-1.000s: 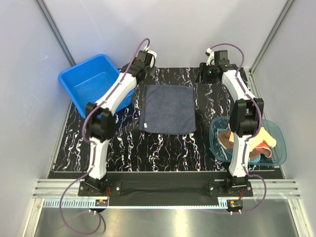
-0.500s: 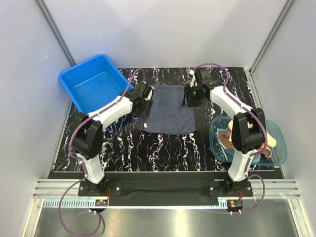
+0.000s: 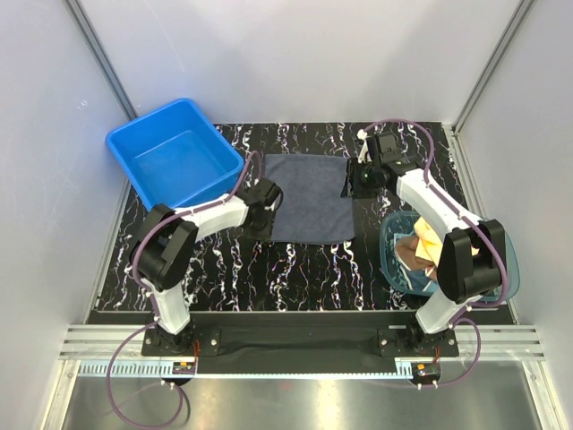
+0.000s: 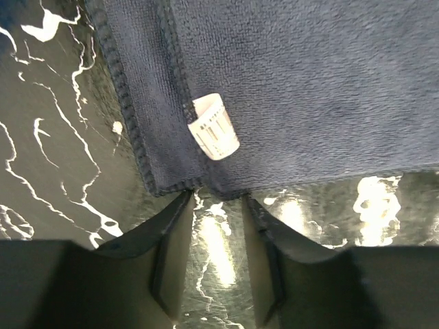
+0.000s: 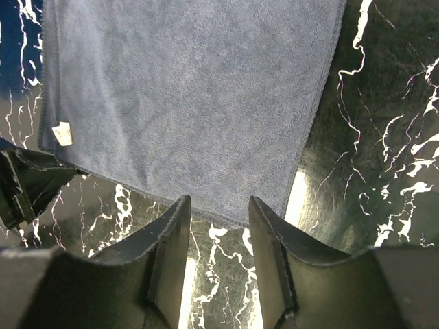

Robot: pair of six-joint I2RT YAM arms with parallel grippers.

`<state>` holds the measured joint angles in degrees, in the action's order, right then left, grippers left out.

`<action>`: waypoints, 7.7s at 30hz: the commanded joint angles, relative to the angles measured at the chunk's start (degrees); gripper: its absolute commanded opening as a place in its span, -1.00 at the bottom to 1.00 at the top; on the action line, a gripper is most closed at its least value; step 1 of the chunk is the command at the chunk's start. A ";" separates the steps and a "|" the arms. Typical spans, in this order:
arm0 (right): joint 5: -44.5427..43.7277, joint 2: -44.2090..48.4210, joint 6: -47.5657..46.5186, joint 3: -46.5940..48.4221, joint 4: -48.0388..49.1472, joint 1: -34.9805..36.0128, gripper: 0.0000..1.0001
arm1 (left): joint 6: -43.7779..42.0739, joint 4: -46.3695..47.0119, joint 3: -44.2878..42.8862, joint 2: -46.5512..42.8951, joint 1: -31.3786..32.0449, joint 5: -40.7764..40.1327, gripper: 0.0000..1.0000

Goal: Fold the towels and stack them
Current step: Fold the towel

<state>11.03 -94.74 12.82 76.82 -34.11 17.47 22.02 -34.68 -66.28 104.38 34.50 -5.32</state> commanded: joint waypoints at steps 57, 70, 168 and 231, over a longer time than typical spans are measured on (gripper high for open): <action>-9.27 -6.16 23.22 -14.85 1.32 0.02 -0.50 | 7.69 -0.22 -5.79 2.15 -4.44 3.74 -0.37; -8.74 -5.54 23.30 -14.50 2.47 0.02 -0.46 | 8.48 -0.83 -7.20 1.27 -4.27 4.00 -0.27; 2.34 2.45 25.50 -29.53 18.90 5.90 -0.28 | 6.37 -5.85 1.85 -6.82 -11.38 0.66 0.00; 4.18 3.24 31.39 -34.10 24.18 6.61 -0.09 | 7.86 1.80 5.11 -3.92 -13.49 13.41 -1.00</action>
<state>15.09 -90.89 43.79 43.38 -11.14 23.35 29.91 -34.65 -60.99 99.94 21.30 6.37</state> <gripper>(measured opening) 0.451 0.019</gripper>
